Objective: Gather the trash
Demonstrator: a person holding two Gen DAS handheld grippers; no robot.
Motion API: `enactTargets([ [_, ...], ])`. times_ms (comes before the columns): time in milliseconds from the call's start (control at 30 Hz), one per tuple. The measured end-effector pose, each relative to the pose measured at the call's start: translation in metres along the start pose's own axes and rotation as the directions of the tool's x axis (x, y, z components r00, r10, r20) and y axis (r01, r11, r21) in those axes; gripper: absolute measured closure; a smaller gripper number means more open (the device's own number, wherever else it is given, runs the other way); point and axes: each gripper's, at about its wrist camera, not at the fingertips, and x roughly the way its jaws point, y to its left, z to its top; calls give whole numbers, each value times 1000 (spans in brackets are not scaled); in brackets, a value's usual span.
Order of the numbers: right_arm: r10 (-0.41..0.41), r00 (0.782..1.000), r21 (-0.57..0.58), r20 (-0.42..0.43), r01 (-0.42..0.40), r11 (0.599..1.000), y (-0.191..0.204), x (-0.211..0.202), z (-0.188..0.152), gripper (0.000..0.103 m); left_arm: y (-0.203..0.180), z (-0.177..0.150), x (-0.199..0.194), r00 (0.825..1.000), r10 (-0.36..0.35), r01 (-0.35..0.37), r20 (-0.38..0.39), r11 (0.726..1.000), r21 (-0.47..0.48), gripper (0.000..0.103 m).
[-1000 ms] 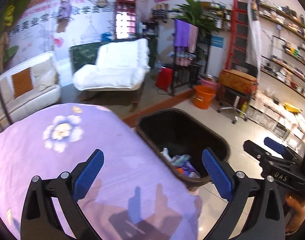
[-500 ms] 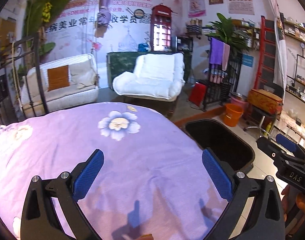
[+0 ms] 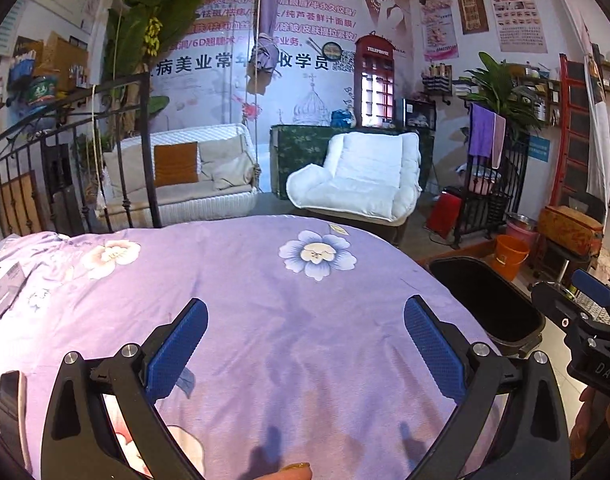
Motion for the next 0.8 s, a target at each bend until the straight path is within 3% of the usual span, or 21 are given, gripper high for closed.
enactTargets([
  [800, 1, 1000, 1, -7, -1, 1000, 11, -1, 3, 5, 7, -3, -7, 999, 28, -28, 28, 1000, 3, 5],
])
